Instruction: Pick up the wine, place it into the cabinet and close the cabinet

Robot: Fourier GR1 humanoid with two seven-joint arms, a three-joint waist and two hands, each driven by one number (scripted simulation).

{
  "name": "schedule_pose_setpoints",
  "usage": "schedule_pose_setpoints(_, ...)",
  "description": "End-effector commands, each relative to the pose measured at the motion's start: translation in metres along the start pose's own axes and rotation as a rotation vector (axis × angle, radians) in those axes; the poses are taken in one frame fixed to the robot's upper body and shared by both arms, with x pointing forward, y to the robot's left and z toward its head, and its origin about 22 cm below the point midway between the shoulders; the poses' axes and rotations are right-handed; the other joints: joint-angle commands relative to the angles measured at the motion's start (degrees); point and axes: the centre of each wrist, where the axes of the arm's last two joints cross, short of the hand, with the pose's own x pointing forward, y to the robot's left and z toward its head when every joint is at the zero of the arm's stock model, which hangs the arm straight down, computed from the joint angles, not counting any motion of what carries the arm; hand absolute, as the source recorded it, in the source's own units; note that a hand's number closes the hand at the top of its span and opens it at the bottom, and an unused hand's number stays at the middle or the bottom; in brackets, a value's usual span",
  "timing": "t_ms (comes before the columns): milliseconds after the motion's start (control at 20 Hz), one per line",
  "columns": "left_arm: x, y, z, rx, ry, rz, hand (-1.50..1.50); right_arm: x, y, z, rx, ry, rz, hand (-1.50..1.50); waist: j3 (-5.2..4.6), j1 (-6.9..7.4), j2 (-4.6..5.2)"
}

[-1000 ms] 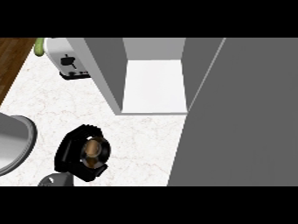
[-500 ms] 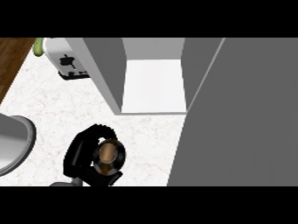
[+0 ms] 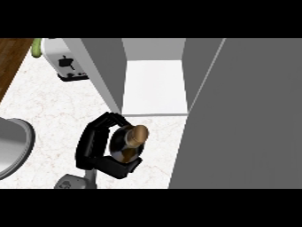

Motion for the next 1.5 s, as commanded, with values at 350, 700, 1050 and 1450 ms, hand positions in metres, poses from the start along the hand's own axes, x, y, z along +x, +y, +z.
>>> schedule_pose_setpoints(350,0.000,-0.015,-0.048,0.022,0.001,-0.119,1.50,0.048,-0.016,0.029,0.034,-0.066,-0.037,-1.50,0.01,-0.27,0.20)
schedule_pose_setpoints(700,-0.019,-0.004,-0.067,0.021,0.026,-0.129,1.50,0.041,-0.014,0.031,0.017,-0.066,-0.050,-1.50,0.02,-0.81,0.30)
schedule_pose_setpoints(1050,-0.015,-0.030,-0.094,-0.014,0.048,-0.149,1.50,0.037,-0.012,0.026,0.021,-0.058,-0.070,-1.50,-0.02,-0.72,0.28)
schedule_pose_setpoints(1450,-0.023,-0.028,-0.123,0.002,0.059,-0.107,1.50,0.033,-0.014,0.032,0.008,-0.058,-0.073,-1.50,0.02,-1.50,0.38)
